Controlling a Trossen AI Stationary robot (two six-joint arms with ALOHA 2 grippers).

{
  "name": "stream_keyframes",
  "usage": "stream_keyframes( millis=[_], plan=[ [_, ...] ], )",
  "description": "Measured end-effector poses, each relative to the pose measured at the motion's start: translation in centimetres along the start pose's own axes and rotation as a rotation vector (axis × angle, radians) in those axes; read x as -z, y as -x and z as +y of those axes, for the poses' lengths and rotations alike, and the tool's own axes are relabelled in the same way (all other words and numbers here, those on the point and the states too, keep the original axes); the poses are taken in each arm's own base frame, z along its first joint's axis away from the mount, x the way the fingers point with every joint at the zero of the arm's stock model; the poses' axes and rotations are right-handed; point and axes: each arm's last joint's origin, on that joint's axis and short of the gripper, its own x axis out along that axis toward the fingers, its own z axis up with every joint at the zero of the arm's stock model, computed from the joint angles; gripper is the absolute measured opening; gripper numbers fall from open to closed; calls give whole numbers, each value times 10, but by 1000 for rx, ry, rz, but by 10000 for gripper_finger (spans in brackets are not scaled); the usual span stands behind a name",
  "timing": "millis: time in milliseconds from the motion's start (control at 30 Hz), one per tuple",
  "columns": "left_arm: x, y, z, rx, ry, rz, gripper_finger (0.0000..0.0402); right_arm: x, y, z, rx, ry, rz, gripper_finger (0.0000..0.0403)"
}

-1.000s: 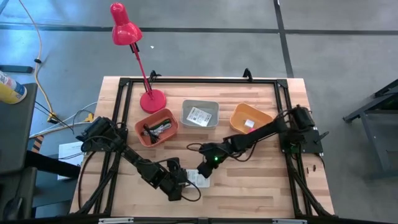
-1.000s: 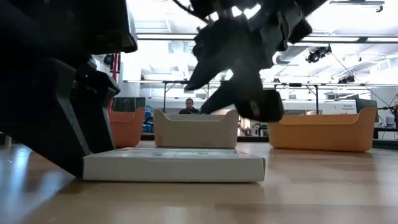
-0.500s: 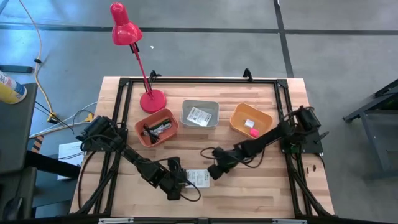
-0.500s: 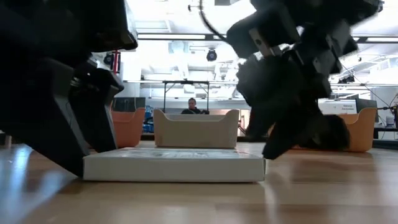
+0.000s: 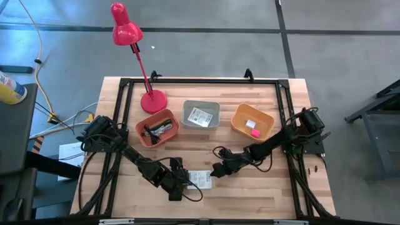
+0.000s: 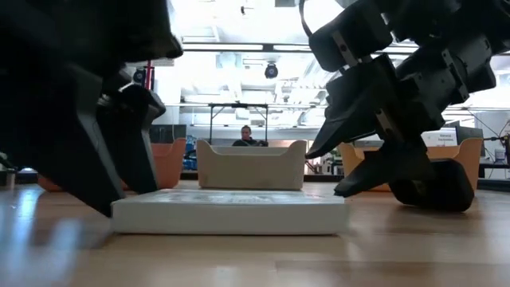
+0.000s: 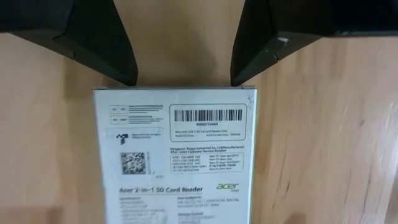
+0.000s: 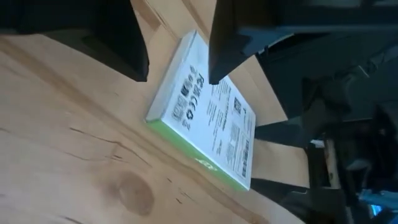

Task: Pick and place items into bin
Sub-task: Put the white card reader box into the gray bin

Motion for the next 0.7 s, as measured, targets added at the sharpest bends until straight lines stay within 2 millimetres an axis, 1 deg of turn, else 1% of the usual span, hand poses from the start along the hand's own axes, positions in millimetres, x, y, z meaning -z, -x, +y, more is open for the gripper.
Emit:
stream_keyframes(
  millis=[200,300,400,533,700],
  plan=[
    [-9,10,0,24,25,-58,248,-1,-1,1,10,1,4,212],
    [-13,18,2,11,24,-90,248,-1,-1,1,11,2,7,227],
    [-16,20,4,-1,16,-109,248,-1,-1,1,12,2,7,228],
    [-15,12,5,11,11,-87,248,-1,-1,1,12,1,3,222],
    [-16,8,3,21,15,-95,248,-1,-1,1,4,1,3,221]
  ],
)
